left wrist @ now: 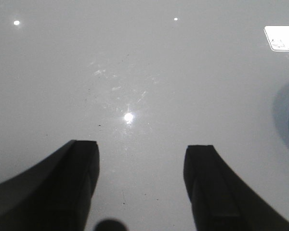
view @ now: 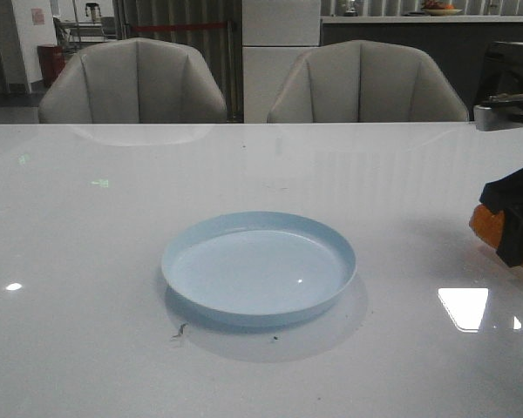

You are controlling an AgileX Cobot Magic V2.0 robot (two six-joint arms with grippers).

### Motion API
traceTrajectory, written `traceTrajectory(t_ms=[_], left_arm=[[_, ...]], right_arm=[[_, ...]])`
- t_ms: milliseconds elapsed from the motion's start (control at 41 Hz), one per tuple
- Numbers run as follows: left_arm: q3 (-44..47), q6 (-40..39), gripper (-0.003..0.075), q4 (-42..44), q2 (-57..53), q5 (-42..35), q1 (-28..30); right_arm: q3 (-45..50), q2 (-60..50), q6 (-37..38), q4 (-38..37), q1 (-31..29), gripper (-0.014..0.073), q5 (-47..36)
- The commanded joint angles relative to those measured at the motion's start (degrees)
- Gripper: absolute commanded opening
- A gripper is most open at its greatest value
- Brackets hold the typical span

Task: Place corn on plate with both arms
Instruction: 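Lift the corn and carry it over the plate, lower it in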

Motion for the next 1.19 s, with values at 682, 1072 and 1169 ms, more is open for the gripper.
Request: traceTrajectory(t_ms=[682, 1072, 1169], left_arm=[[-1.73, -0.38, 0.0462, 0.02, -0.35, -4.77, 0.09], [-1.73, -0.38, 0.0462, 0.02, -0.35, -4.77, 0.09], [-1.73, -0.38, 0.0455, 0.02, -0.35, -4.77, 0.09]], right_arm=[[-19.92, -2.63, -17.64, 3.4, 16.22, 0.0258, 9.64], [-20.6, 0.62, -17.64, 4.41, 29.2, 0.0258, 4.79], [-20.6, 2.36, -17.64, 4.41, 30.31, 0.0258, 3.63]])
